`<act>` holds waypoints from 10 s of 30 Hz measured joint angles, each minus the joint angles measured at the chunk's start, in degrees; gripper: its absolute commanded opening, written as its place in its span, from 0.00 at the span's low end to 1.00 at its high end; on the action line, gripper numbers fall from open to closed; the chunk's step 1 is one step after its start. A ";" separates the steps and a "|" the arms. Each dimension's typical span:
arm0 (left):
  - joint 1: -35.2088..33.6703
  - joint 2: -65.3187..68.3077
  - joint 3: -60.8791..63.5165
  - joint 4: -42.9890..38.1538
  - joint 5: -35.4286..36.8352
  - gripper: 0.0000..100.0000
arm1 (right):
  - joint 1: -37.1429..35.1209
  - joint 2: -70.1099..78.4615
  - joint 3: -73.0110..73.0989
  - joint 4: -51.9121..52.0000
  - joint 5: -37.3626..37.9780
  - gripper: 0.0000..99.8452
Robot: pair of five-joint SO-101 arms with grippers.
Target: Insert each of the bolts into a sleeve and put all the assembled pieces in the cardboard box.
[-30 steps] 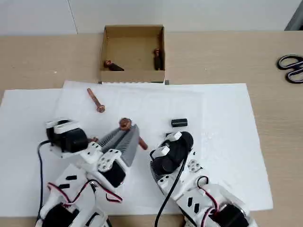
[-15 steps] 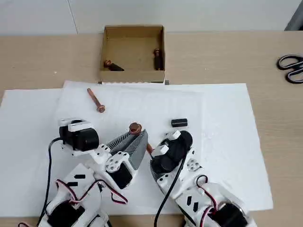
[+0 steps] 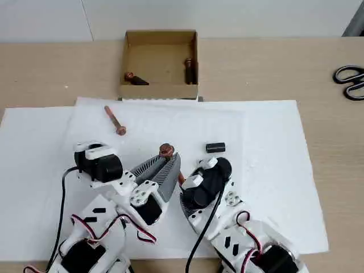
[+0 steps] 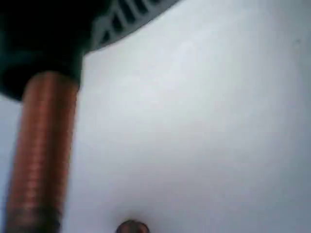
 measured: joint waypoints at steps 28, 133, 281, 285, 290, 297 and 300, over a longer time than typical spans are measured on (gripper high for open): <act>-1.41 0.09 2.37 -3.52 -2.64 0.01 | -0.09 -0.09 0.53 -0.62 0.00 0.00; -15.21 0.00 -8.18 17.05 -14.95 0.01 | 7.12 0.00 4.40 -14.95 10.64 0.00; -35.43 0.09 13.27 19.16 -28.75 0.01 | 15.38 78.15 -43.34 13.45 51.60 0.20; -35.43 0.09 13.27 19.16 -28.75 0.01 | 16.88 78.15 -39.30 8.35 54.86 0.20; -35.43 0.09 13.27 19.16 -28.75 0.01 | 20.04 78.59 -36.31 1.49 58.11 0.20; -35.43 0.09 13.27 19.16 -28.75 0.01 | 21.89 85.54 -36.84 -2.81 60.48 0.20; -35.43 0.09 13.27 19.16 -28.75 0.01 | 21.89 88.00 -37.89 -3.69 60.75 0.20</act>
